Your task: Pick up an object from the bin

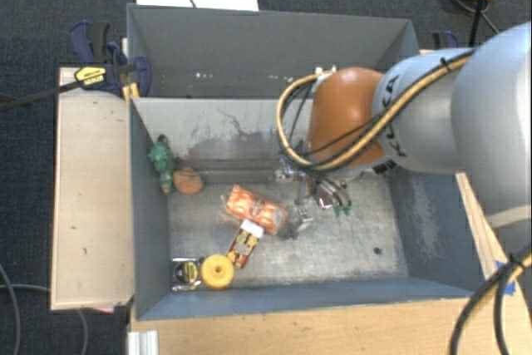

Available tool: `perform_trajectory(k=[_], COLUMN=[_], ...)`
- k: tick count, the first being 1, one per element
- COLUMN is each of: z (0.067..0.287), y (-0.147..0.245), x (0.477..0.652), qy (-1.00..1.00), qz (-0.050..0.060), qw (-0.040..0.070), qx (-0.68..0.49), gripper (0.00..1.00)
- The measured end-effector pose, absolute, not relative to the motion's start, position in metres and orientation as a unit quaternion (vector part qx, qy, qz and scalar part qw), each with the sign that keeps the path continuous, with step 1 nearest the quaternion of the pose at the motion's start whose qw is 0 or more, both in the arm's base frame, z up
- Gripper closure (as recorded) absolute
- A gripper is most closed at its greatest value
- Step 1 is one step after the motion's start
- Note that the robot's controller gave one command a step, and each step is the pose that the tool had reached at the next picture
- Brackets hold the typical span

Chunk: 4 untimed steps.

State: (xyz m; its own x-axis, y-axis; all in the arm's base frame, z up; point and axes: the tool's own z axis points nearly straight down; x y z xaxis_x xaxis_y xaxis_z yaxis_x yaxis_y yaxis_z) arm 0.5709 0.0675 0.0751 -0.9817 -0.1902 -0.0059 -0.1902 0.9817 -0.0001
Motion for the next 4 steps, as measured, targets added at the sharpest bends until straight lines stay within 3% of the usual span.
perform_trajectory(k=[1,2,3,4], z=[0.075,0.075,0.118,0.171], y=[0.127,0.127,0.128,0.128], x=[0.527,0.527,0.528,0.521], qy=[0.992,0.992,0.991,0.992], qz=[0.001,0.001,0.0,0.0], qw=[0.002,0.002,-0.003,0.0], qx=[-0.126,-0.126,-0.137,-0.126], gripper=[1.0,1.0,1.0,1.0])
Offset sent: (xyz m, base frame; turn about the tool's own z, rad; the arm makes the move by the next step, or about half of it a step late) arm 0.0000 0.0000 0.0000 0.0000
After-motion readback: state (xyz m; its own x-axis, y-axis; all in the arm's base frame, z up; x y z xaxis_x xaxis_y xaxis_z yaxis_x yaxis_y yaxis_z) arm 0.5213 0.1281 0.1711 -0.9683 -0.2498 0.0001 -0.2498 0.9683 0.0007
